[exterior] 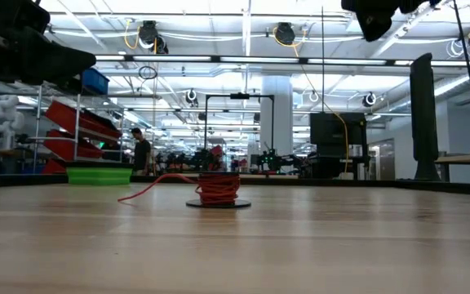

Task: Coil cords
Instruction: Uncoil the red wire from the spool

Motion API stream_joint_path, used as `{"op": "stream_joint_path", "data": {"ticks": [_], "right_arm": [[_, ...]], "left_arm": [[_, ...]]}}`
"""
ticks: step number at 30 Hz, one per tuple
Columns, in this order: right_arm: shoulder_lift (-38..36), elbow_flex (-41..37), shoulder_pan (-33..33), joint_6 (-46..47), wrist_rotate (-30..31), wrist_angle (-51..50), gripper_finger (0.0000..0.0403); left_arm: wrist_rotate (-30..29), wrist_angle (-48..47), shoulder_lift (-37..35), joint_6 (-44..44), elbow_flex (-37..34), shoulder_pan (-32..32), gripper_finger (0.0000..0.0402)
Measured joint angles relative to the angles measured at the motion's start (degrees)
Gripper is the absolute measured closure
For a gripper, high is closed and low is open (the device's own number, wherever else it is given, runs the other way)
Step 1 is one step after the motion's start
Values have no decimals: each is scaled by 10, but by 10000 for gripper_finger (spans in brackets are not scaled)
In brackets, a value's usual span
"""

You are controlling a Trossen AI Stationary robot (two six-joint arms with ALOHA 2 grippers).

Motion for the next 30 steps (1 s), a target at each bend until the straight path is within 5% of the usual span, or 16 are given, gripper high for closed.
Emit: {"op": "stream_joint_path", "data": {"ticks": [14,30], "right_arm": [[9,-86,60,78,26,68,403],[105,-88,116,72,29,131,403]], "left_arm": [[0,0,0,0,0,0,388],[-8,5,0,75,0,0,388]]}}
